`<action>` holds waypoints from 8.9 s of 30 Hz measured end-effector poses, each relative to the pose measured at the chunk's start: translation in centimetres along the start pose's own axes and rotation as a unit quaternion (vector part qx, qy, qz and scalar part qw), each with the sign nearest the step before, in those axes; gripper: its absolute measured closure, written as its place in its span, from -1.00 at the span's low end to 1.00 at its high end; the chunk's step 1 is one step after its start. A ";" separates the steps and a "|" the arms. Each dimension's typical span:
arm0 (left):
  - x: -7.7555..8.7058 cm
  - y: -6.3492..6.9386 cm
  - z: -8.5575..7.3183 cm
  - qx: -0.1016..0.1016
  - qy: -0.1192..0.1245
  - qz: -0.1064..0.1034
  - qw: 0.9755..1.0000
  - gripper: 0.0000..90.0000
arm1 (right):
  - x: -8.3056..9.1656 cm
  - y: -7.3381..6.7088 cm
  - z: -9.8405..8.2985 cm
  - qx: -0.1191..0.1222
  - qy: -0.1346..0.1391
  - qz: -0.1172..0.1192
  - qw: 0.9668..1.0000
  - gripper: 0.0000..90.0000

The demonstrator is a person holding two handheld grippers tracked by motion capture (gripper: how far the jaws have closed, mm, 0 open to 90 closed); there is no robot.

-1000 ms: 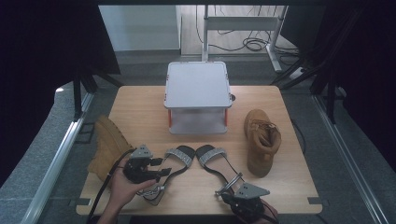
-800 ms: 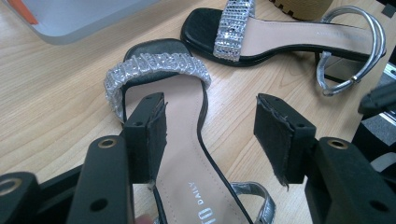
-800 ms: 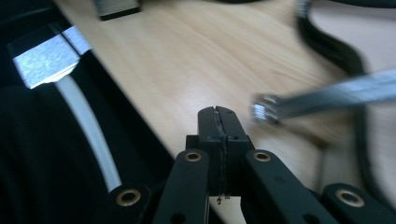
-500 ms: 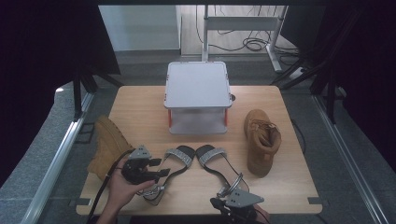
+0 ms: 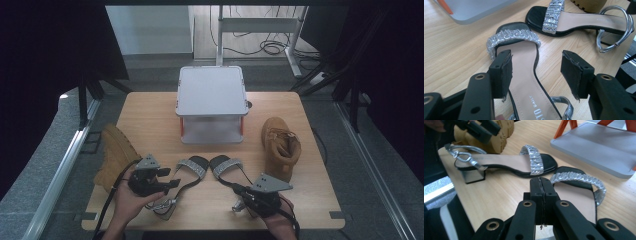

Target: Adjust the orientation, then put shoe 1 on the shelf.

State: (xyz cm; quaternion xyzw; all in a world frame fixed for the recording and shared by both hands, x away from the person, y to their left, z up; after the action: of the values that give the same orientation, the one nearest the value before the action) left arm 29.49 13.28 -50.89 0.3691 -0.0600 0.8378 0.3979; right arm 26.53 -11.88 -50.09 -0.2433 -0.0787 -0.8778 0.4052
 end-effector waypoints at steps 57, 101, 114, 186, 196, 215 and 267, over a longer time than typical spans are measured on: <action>-6.3 -0.5 -4.1 0.048 -0.191 0.113 0.974 -0.24 | 0.0 1.6 -1.5 -0.008 -0.016 -0.048 0.999 0.07; -6.3 -0.5 -4.2 0.073 -0.191 0.120 0.971 -0.14 | -7.3 6.1 -5.2 -0.036 -0.337 -0.079 0.938 -0.35; -6.1 -0.9 -4.1 0.077 -0.173 0.120 0.975 -0.09 | -6.9 6.4 -5.0 -0.050 -0.327 -0.091 0.939 -0.20; -5.1 -1.3 -1.1 0.082 -0.123 0.126 0.981 -0.07 | -6.2 7.6 -3.2 -0.096 -0.304 -0.084 0.944 -0.13; -5.5 -1.4 -1.5 0.083 -0.129 0.129 0.980 -0.07 | -6.6 7.7 -4.3 -0.087 -0.329 -0.102 0.935 -0.12; -5.2 -1.6 -1.2 0.088 -0.117 0.129 0.981 -0.07 | -6.0 7.0 -5.1 -0.089 -0.362 -0.089 0.924 -0.08; -8.1 -4.1 4.6 0.152 -0.044 0.151 0.976 -0.07 | -9.4 9.3 0.6 -0.181 -0.213 -0.205 0.938 -0.06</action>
State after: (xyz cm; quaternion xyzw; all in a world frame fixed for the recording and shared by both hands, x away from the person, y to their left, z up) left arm 38.39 9.21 -53.72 0.4484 -0.0043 0.8704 0.2033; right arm 38.90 -11.50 -54.68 -0.4725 -0.0516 -0.8687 0.1391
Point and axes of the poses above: each handheld gripper's, and its own axes: x roughly backward along the jaws, z roughly out of its top, y roughly to its right, the point moved 8 cm from there along -x, roughly forward along the jaws, and after that the axes turned 1 degree about -z, right-handed, at the moved point
